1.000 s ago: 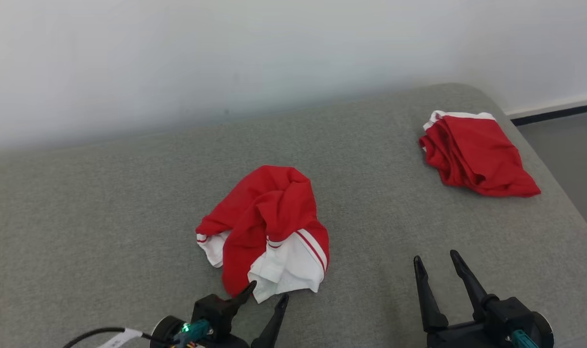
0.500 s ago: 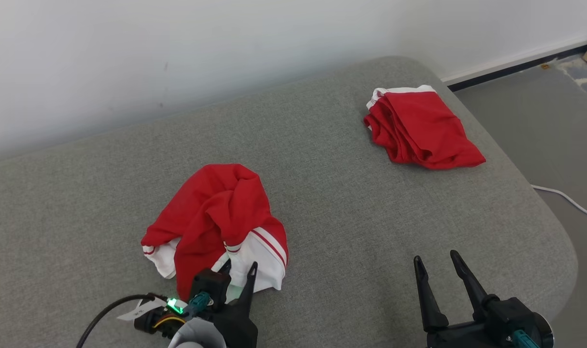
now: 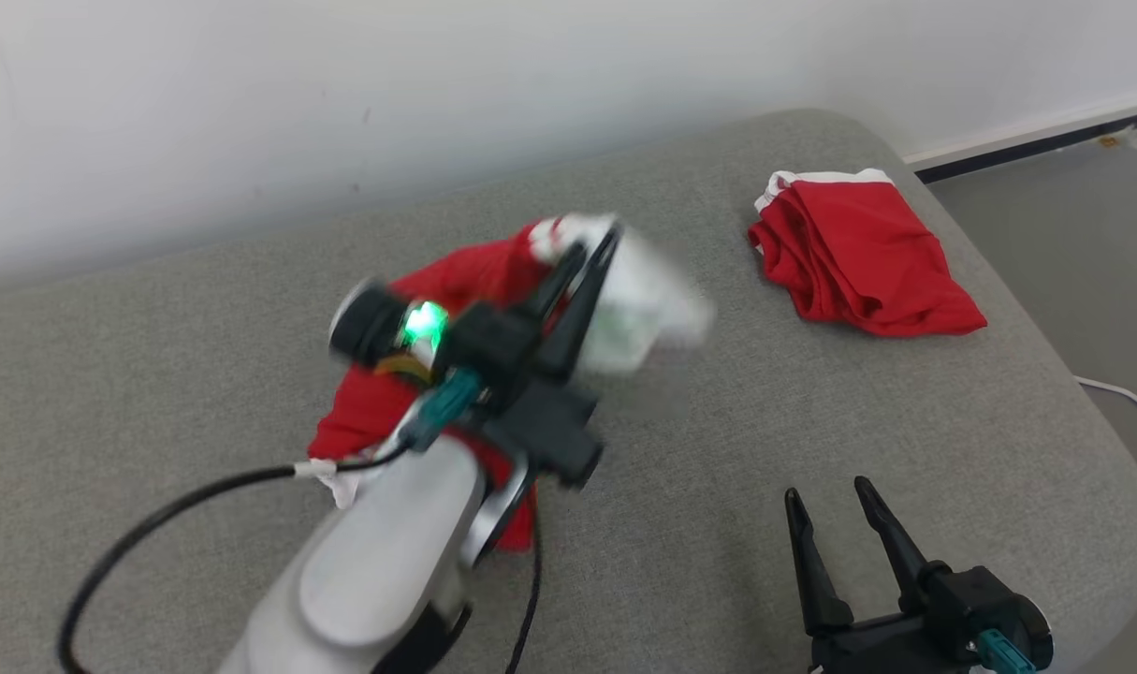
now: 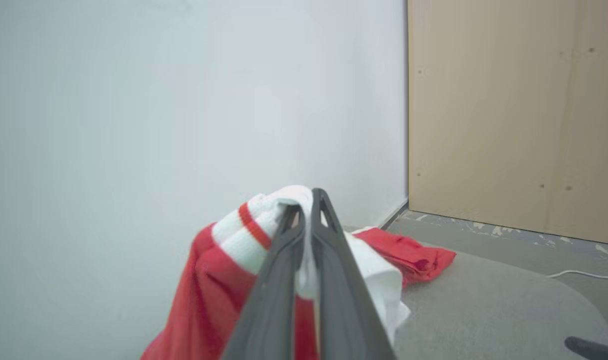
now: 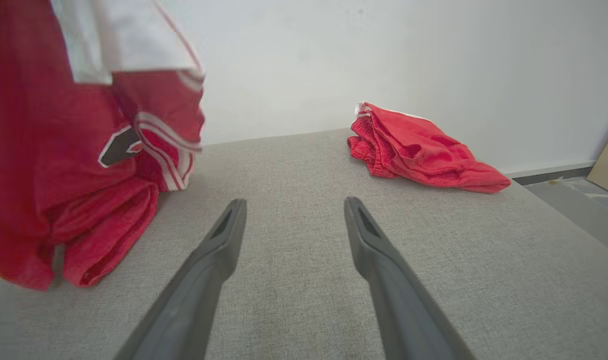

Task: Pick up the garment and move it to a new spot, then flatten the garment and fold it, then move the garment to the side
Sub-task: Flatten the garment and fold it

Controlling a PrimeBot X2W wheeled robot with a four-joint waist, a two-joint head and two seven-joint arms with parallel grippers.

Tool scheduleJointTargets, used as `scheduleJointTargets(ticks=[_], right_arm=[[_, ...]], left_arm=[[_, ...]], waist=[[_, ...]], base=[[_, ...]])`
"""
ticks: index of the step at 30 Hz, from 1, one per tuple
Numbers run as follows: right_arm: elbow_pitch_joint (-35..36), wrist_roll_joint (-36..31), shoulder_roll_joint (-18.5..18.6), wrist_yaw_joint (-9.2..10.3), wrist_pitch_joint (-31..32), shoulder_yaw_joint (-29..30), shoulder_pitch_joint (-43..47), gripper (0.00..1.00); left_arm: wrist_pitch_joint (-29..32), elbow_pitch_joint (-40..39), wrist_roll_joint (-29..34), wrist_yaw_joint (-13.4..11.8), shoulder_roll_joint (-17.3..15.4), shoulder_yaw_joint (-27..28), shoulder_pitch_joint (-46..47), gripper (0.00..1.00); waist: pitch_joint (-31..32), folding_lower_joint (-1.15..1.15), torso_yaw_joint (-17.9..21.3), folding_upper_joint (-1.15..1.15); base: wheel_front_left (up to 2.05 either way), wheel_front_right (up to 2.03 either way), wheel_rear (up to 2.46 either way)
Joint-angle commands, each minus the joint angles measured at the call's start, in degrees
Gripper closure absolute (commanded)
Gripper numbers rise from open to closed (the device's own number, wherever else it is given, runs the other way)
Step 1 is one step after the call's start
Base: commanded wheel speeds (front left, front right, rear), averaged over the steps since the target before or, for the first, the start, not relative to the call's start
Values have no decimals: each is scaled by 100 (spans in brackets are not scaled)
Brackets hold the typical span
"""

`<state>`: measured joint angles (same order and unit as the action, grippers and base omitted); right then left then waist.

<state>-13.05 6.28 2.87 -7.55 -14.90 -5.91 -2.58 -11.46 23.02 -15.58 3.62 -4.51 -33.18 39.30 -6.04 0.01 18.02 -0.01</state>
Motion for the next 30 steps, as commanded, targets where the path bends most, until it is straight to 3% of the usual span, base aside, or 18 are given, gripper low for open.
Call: scheduleJointTargets(ticks=[1, 6, 9, 17, 23, 30], right_arm=[[-17, 42, 1, 15, -24, -44, -89, 0], [-63, 137, 1, 15, -30, -166, -107, 0], [-90, 166, 1, 15, -29, -167, -91, 0], [-68, 182, 0, 15, -30, -178, -129, 0], [-8, 188, 0, 15, -31, -162, -163, 0], [37, 113, 1, 15, -32, -181, -216, 0]], left_arm=[[26, -218, 56, 91, 80, -108, 444, 100], [20, -611, -87, 166, 145, -241, 1466, 100], [-63, -856, -274, 90, 164, -213, 1982, 100], [-220, -1332, -876, -374, 158, -296, 2810, 100], [-243, -890, -1469, -692, 117, -280, 2194, 100], [-339, 335, -1779, -834, -455, 45, 791, 100]], waist=[[12, -1, -7, 1], [10, -1, 101, 1], [-7, -1, 139, 1], [-54, -1, 75, 1], [-137, -1, -246, 1], [-274, -1, -557, 1]], base=[[0, 0, 0], [0, 0, 0], [0, 0, 0], [0, 0, 0], [0, 0, 0], [0, 0, 0]])
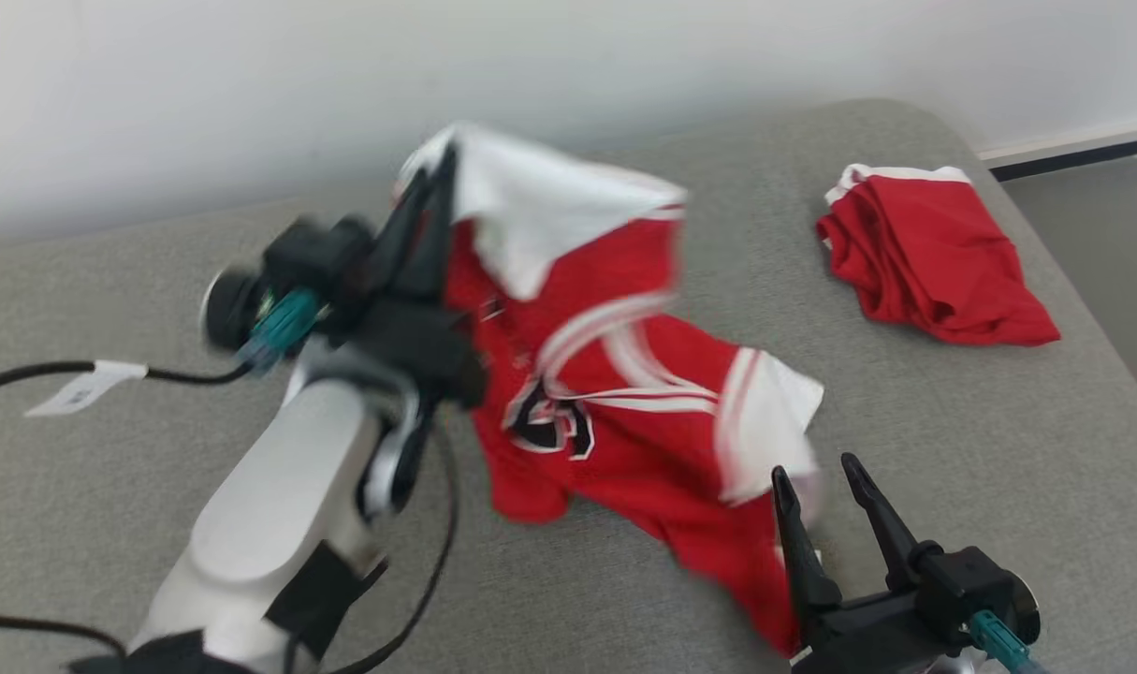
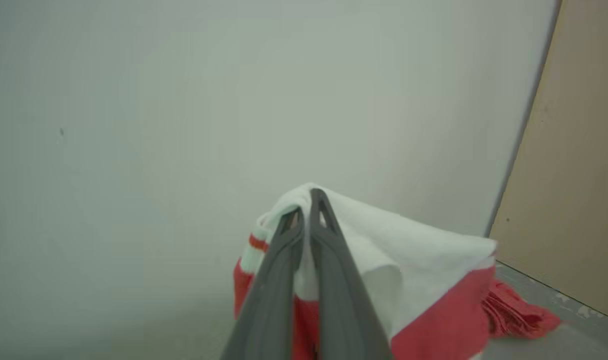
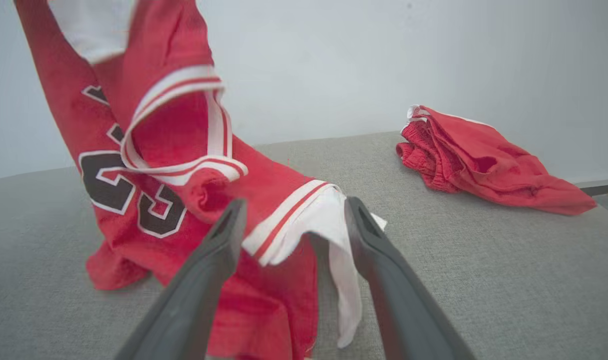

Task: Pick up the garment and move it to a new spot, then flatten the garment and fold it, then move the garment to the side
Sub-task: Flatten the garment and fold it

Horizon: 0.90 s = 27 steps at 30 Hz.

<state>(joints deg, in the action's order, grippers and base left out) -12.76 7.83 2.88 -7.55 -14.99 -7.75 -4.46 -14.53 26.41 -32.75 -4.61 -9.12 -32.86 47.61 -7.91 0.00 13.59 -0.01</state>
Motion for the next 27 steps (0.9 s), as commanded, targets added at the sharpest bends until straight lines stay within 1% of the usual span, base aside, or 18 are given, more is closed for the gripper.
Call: scheduleJointTargets(ticks=[1, 2, 3, 4, 8, 13, 15, 17, 18, 19, 20, 22, 24, 25, 27], right_arm=[[3, -41, -1, 15, -23, -17, -27, 0], [1, -46, 0, 15, -23, -6, -37, 0], [4, -53, 1, 15, -23, -2, -48, 0], [0, -68, 0, 15, -23, -10, -61, 0], [-14, -92, 1, 15, -23, -35, -120, 0], [-20, -121, 0, 15, -23, -44, -113, 0], [-19, -133, 0, 15, -23, -30, -100, 0], [-28, -135, 0, 15, -23, -21, -79, 0], [-33, -138, 0, 15, -23, -22, -68, 0], [-42, -137, 0, 15, -22, -29, -60, 0], [-49, -132, 0, 15, -23, -37, -56, 0], [-64, -108, 0, 15, -23, -54, -52, 0], [-67, -79, 0, 15, -23, -78, -42, 0], [-57, -61, 0, 15, -22, -75, -40, 0], [-46, -31, -1, 15, -23, -91, -49, 0]], left_arm=[[-47, 190, -100, -37, -72, 106, -204, 100], [-60, 381, -151, -64, -128, 226, -348, 100], [-68, 550, -181, -100, -179, 339, -457, 90], [-70, 733, -235, -146, -223, 464, -563, 0], [-66, 1018, -266, -245, -312, 994, -865, 0], [-69, 1105, -192, -338, -394, 1633, -1233, 0], [-69, 1101, -60, -365, -468, 1774, -1345, 0], [-70, 1046, 149, -444, -513, 1781, -1447, 0], [-70, 1015, 257, -428, -516, 1730, -1487, 0], [-70, 995, 360, -313, -503, 1618, -1500, 0], [-67, 978, 454, -145, -473, 1444, -1499, 0], [81, 888, 689, 268, -380, 934, -1417, 0], [364, 803, 859, 672, -259, 444, -1312, 0], [533, 774, 940, 788, -203, 240, -1275, 0], [914, 786, 1093, 935, -65, -144, -1205, 0]], waist=[[-102, 0, -142, 1], [-118, 0, -177, 1], [-133, 0, -212, 1], [-145, 0, -243, 1], [-184, 0, -365, 1], [-149, 0, -490, 1], [-131, 0, -528, 1], [-104, 0, -559, 1], [-89, 0, -569, 1], [-77, 0, -570, 1], [-64, 0, -566, 1], [-44, 0, -527, 1], [-32, 0, -440, 1], [-35, 0, -385, 1], [-51, 0, -242, 1]], base=[[0, 0, 0], [0, 0, 0], [0, 0, 0], [0, 0, 0], [0, 0, 0], [0, 0, 0], [0, 0, 0], [0, 0, 0], [0, 0, 0], [0, 0, 0], [0, 0, 0], [0, 0, 0], [0, 0, 0], [0, 0, 0], [0, 0, 0]])
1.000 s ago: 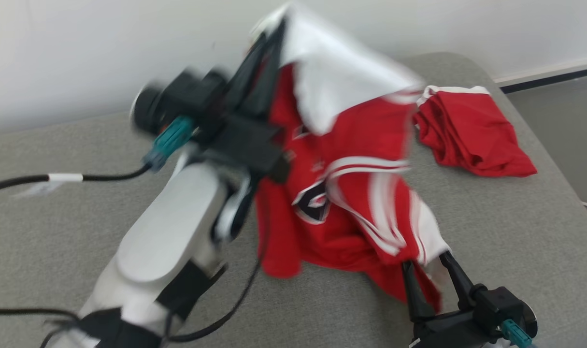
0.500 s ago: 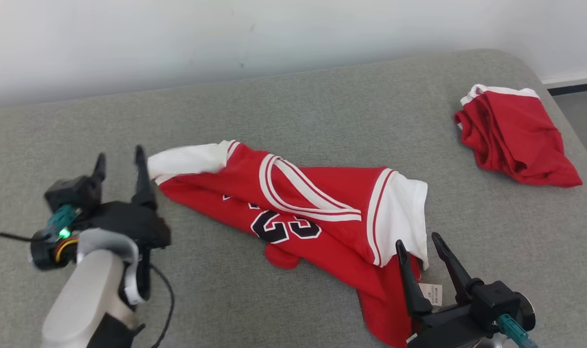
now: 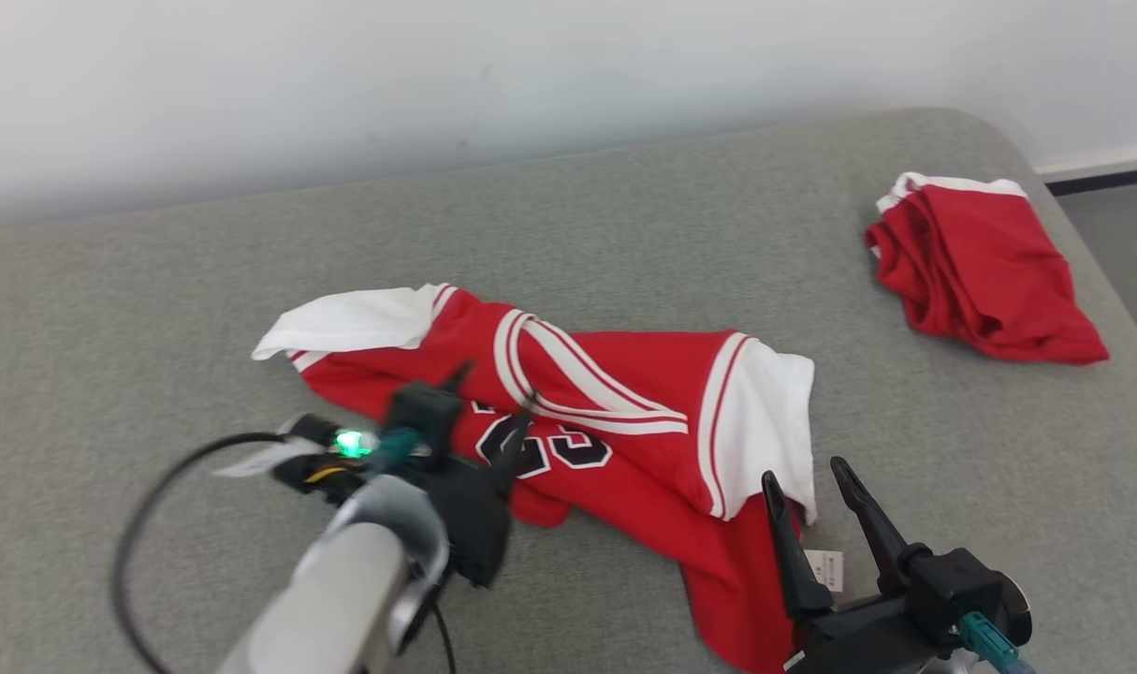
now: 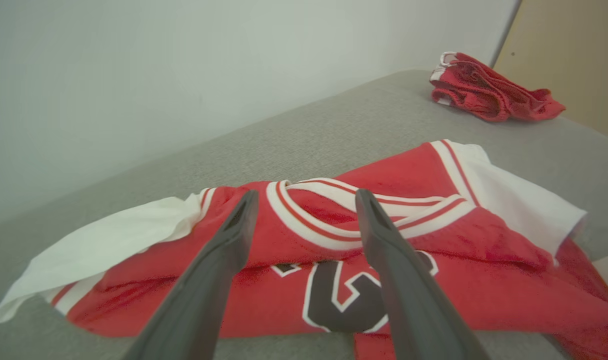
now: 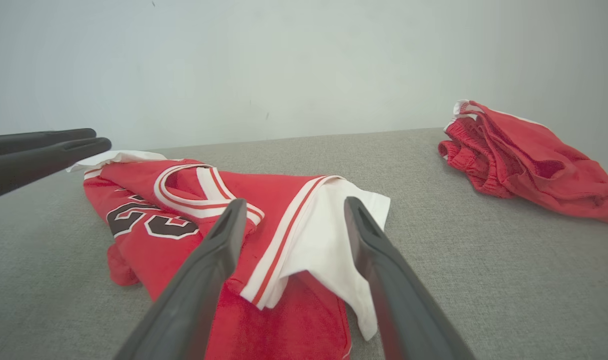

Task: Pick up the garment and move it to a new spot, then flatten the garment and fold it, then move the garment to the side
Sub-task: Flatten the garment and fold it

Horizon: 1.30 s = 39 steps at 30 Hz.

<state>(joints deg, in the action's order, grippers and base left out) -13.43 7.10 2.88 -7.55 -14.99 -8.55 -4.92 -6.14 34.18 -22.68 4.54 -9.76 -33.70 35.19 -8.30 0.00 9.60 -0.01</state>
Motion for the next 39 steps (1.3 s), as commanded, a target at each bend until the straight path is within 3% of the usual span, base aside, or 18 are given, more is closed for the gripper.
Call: scheduleJointTargets(ticks=[1, 7, 14, 19, 21, 23, 28, 39], right_arm=[[21, 42, -1, 15, -23, -11, -3, 0], [54, 153, -1, 15, -23, -51, -47, 0], [83, 333, -2, 15, -23, -137, -53, 0], [125, 380, -2, 15, -24, -46, 4, 0], [137, 395, -2, 15, -24, -17, -4, 0], [139, 394, -1, 15, -23, 8, -17, 0], [145, 405, -1, 15, -24, -22, -54, 0], [113, 312, 0, 15, -23, -45, -70, 0]], left_arm=[[75, 8, 86, 20, -1, -59, 37, 0], [903, 212, 269, 184, 282, -753, 408, 0], [1526, 833, 229, 113, 382, -836, 784, 0], [1909, 1095, 139, 140, 445, -908, 914, 0], [2093, 1175, 124, 131, 440, -956, 953, 54], [2246, 1208, 93, 142, 447, -981, 984, 100], [2317, 1078, 133, 61, 401, -1022, 1100, 100], [212, -278, -16, -248, 607, -428, 1939, 100]], waist=[[-12, 0, 157, 1], [-125, 0, 724, 1], [-287, 0, 1381, 1], [-348, 0, 1524, 1], [-359, 0, 1519, 1], [-365, 0, 1473, 1], [-331, 0, 1271, 1], [-216, 0, 871, 1]], base=[[0, 0, 0], [0, 0, 0], [0, 0, 0], [0, 0, 0], [0, 0, 0], [0, 0, 0], [0, 0, 0], [0, 0, 0]])
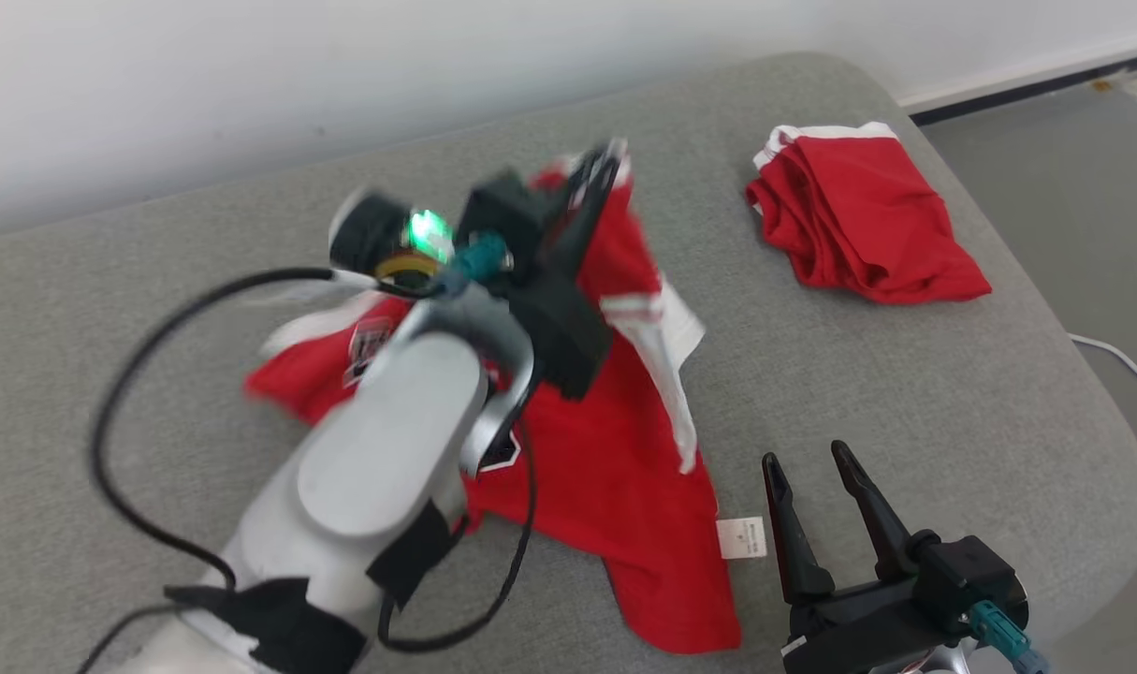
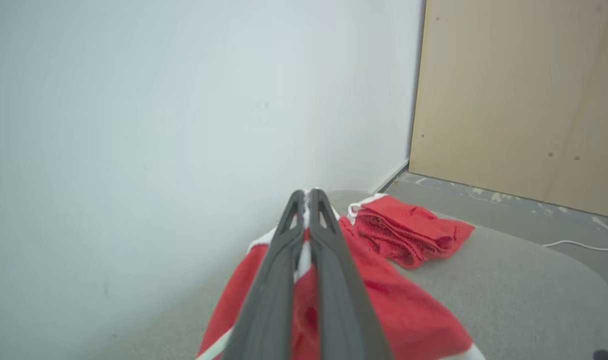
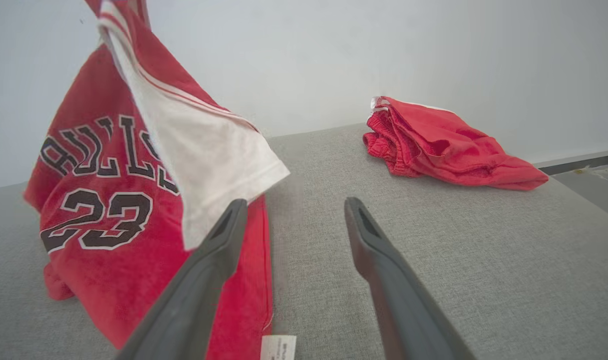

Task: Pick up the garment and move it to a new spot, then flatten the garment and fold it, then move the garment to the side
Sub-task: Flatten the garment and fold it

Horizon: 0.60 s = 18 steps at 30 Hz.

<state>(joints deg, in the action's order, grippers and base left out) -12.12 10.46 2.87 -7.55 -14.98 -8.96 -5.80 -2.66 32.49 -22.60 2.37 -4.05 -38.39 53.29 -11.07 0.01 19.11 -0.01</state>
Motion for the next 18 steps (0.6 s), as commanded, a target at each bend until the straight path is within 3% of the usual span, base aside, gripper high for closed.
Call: scheduleJointTargets(ticks=[1, 12, 18], right_arm=[[-19, -28, 2, 15, -25, -10, 19, 0], [-60, -116, 1, 15, -24, 12, 54, 0], [-76, -117, 0, 15, -24, 14, 92, 0]], left_arm=[[-265, -226, -33, -50, 50, 80, 231, 100], [-905, -1056, -489, -340, 120, 368, 1067, 100], [-1098, -1575, -1097, -836, 109, 515, 1130, 100]], waist=[[75, -1, -102, 1], [215, -1, -343, 1], [271, -1, -531, 1]], base=[[0, 0, 0], [0, 0, 0], [0, 0, 0]])
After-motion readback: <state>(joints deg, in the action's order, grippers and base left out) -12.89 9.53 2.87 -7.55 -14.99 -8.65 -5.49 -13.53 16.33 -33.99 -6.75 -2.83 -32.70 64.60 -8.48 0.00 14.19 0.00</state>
